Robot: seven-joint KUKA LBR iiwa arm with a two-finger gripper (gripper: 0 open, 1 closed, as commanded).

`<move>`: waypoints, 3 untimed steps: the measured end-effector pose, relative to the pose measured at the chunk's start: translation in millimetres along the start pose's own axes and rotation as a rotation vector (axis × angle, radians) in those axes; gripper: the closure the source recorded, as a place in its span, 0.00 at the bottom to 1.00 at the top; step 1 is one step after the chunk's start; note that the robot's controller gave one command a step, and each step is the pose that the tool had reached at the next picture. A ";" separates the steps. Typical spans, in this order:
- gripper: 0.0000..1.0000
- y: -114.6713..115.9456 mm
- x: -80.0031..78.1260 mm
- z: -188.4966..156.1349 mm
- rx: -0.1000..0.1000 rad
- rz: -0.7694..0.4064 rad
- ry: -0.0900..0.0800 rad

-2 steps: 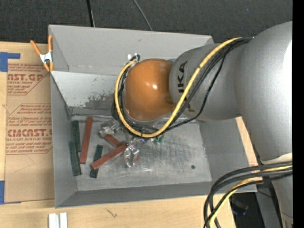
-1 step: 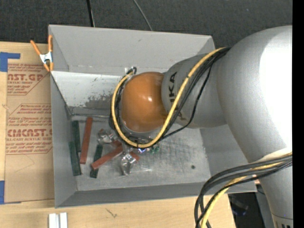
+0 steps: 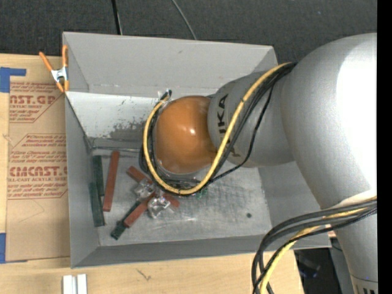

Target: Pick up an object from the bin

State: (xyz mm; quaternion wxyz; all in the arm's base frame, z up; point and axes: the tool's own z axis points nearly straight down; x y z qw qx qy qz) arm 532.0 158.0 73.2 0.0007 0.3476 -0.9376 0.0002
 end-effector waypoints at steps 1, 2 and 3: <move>1.00 0.0 0.0 0.0 0.000 0.000 0.000; 1.00 1.0 1.7 -7.8 -0.002 0.000 0.003; 1.00 1.0 0.4 -30.1 -0.001 0.000 -0.002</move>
Offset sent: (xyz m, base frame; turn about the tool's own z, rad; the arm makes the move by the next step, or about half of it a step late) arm 0.0001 0.0001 0.0646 0.0000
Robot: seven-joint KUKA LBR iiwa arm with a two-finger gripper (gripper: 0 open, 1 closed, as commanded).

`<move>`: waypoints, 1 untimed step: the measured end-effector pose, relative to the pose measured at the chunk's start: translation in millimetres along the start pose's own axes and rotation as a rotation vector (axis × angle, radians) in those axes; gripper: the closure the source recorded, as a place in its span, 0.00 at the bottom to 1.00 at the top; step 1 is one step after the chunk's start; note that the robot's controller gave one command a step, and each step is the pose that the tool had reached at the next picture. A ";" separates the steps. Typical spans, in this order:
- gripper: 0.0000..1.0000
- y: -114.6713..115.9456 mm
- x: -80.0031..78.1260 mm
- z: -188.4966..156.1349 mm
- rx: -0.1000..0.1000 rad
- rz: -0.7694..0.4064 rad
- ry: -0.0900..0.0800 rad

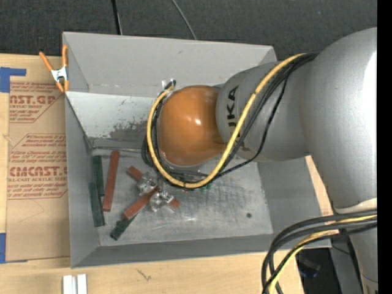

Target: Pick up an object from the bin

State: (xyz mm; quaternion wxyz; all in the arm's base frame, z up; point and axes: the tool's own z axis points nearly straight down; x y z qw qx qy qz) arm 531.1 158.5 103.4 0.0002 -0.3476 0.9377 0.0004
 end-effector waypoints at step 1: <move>1.00 1.3 1.6 -22.3 -0.003 0.000 0.006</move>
Offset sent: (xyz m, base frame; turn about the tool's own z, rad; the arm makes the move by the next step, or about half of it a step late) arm -0.0002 0.0002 0.0861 0.0000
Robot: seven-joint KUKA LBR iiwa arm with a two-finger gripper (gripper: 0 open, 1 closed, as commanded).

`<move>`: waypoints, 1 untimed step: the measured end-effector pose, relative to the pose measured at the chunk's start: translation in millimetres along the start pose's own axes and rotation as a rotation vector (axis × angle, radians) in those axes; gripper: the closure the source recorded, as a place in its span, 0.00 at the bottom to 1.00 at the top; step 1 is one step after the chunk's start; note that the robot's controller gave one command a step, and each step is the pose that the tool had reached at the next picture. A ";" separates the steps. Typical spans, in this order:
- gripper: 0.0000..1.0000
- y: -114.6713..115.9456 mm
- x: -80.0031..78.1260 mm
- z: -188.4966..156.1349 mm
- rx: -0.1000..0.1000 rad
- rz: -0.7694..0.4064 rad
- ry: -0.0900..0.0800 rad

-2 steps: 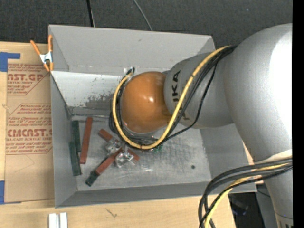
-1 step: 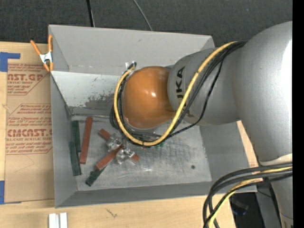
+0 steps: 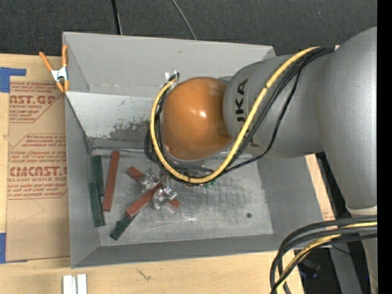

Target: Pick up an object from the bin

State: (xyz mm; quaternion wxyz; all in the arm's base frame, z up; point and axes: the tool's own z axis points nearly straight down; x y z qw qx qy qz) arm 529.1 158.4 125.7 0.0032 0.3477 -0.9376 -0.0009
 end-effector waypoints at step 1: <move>1.00 -0.2 -1.1 -29.2 0.002 0.000 -0.004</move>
Offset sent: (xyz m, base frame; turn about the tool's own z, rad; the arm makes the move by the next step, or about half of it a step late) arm -0.0001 0.0000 0.0558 0.0000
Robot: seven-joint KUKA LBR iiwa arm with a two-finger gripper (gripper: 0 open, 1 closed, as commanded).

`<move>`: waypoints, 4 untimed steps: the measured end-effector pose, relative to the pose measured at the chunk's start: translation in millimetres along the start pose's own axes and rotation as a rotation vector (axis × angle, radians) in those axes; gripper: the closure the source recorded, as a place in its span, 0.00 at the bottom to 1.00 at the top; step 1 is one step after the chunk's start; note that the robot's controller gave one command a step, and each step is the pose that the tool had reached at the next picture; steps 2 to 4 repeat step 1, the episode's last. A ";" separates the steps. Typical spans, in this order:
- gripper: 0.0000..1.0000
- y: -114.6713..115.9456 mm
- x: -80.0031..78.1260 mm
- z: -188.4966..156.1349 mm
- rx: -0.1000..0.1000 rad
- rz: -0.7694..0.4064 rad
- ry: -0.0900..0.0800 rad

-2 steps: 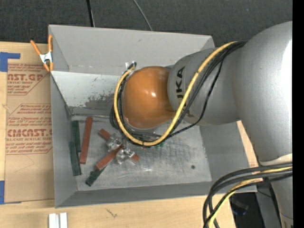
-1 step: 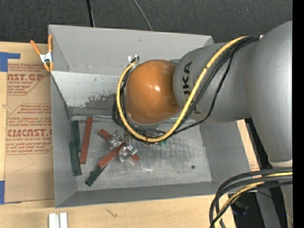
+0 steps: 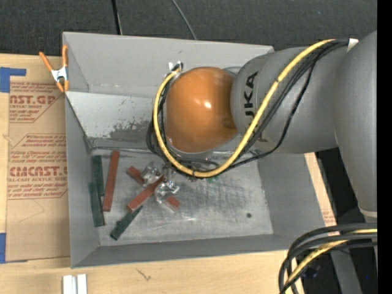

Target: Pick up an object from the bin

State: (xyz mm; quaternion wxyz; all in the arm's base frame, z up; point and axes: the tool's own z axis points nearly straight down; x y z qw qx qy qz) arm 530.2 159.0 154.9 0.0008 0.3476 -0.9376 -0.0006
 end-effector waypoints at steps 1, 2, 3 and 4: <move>1.00 -0.1 -0.9 -19.0 0.004 0.000 -0.007; 1.00 -0.1 -0.9 -19.0 0.004 0.000 -0.007; 1.00 -0.1 -0.9 -19.0 0.004 0.000 -0.007; 1.00 -0.1 -0.9 -19.0 0.004 0.000 -0.007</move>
Offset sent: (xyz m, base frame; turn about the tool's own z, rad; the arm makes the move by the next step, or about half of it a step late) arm 0.0000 -0.0001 0.0240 0.0000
